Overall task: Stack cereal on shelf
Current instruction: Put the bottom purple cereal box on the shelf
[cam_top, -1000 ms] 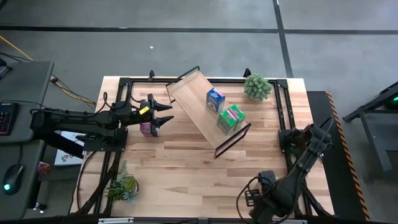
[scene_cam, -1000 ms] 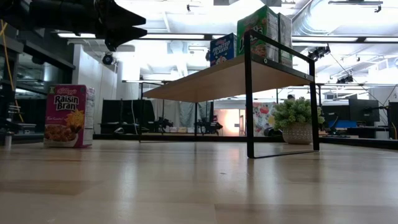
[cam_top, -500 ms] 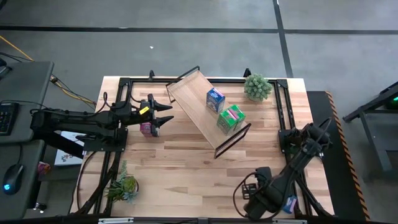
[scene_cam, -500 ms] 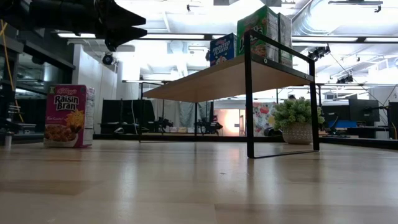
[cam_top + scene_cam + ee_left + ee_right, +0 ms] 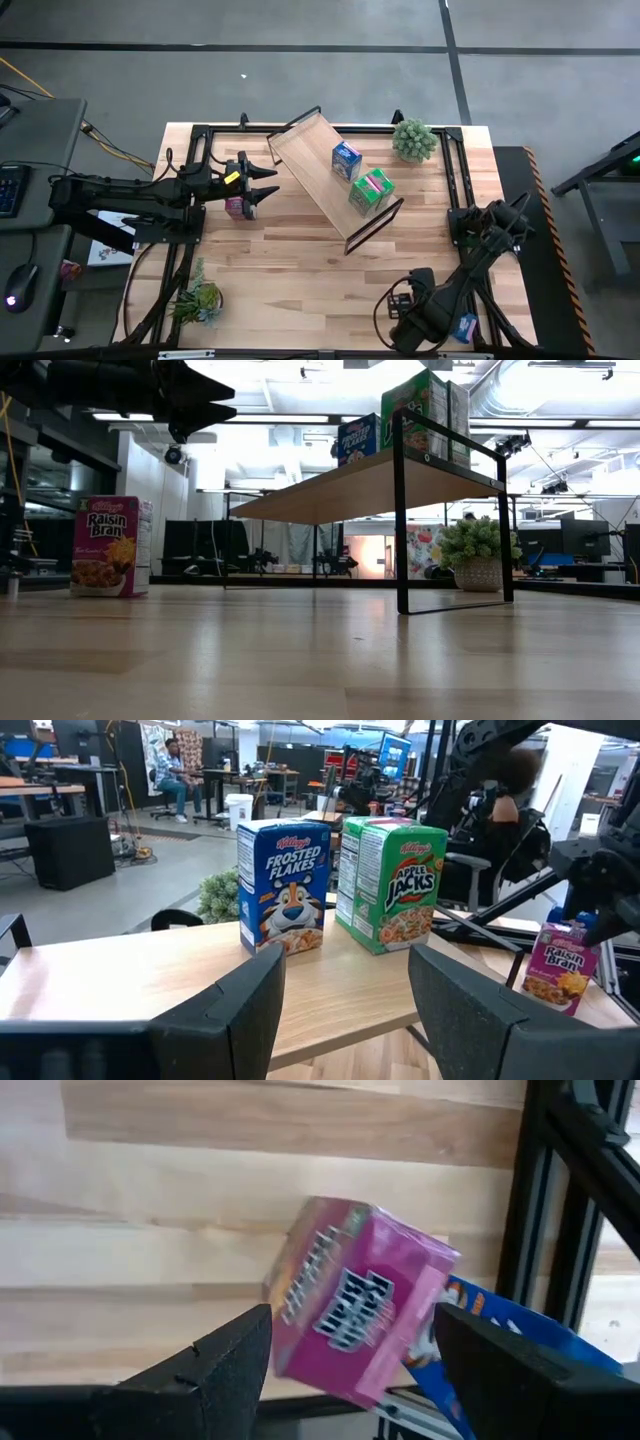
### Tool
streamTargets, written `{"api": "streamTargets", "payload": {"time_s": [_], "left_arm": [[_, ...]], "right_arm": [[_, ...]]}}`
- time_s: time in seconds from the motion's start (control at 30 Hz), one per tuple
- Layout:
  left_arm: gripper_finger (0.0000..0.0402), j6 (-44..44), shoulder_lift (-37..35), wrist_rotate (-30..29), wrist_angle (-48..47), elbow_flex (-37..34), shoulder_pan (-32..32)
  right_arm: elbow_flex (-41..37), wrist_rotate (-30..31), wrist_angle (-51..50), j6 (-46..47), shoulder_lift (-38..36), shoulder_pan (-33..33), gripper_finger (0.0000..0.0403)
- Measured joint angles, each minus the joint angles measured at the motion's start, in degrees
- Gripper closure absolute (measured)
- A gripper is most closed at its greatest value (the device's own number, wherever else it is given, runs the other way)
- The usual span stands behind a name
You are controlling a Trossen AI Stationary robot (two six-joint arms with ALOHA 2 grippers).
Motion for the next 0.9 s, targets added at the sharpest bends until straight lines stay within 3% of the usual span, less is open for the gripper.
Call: {"api": "streamTargets", "payload": {"time_s": [0.9], "left_arm": [[0.0197,-2.3,0.0,0.0,-0.9,0.0,0.0]], "right_arm": [[0.0,1.0,-0.8,-0.5,3.1,1.2,0.013]]}}
